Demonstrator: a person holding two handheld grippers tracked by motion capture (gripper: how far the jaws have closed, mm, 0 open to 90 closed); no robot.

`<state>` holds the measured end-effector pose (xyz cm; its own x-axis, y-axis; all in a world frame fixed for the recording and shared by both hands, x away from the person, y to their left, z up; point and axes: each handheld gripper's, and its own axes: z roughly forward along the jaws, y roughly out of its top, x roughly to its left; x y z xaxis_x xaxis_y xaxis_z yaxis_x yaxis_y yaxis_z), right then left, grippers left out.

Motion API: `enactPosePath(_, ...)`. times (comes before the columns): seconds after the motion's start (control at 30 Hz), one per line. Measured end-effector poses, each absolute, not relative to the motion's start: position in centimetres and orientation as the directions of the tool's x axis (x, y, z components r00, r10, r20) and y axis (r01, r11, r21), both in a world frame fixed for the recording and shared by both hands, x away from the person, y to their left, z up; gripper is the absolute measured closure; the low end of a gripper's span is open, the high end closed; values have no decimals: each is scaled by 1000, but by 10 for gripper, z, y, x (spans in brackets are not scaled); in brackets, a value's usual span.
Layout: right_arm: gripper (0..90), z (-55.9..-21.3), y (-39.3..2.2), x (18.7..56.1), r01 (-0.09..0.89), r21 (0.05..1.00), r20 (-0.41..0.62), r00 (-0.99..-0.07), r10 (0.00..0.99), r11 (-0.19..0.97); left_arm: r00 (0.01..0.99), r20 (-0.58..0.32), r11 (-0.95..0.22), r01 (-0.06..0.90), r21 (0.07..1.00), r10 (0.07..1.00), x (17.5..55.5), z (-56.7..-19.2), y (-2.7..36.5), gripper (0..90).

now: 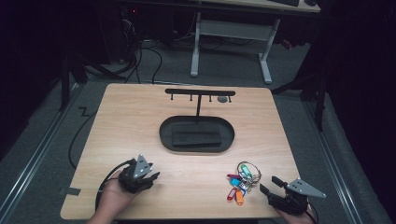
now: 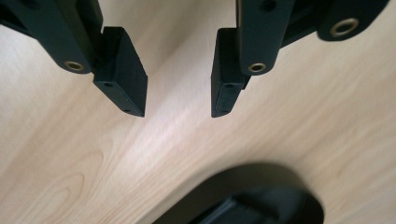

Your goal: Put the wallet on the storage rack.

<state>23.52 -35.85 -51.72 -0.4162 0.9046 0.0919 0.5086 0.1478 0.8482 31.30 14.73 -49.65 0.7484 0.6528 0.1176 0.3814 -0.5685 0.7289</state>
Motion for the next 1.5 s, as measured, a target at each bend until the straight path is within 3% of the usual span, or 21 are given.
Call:
enactPosePath(0.27, 366, -519, -358, 238, 518, 843, 101, -414, 905, 143, 687, 6, -423, 441, 791, 727, 278, -511, 183, 495)
enactPosePath(0.37, 374, -520, -359, 242, 530, 837, 111, -409, 906, 136, 679, 52, -442, 416, 795, 732, 276, -511, 187, 452)
enactPosePath(0.47, 389, -521, -358, 243, 542, 828, 107, -406, 907, 144, 686, -30, -398, 456, 796, 727, 282, -515, 194, 436)
enactPosePath(0.63, 378, -522, -352, 244, 572, 801, 73, -386, 920, 177, 700, -26, -421, 459, 782, 714, 285, -519, 193, 410)
enactPosePath(0.83, 368, -512, -342, 248, 613, 740, -38, -373, 927, 277, 714, 2, -449, 438, 779, 700, 285, -523, 189, 387)
enactPosePath(0.97, 367, -502, -336, 251, 639, 686, -86, -403, 911, 347, 714, 1, -447, 438, 780, 701, 286, -524, 190, 377)
enactPosePath(1.2, 357, -496, -343, 261, 731, 578, -59, -406, 912, 363, 721, -8, -440, 431, 788, 693, 287, -522, 191, 370)
enactPosePath(1.5, 332, -486, -340, 273, 765, 485, -67, -451, 890, 424, 730, -17, -444, 433, 784, 683, 286, -523, 188, 372)
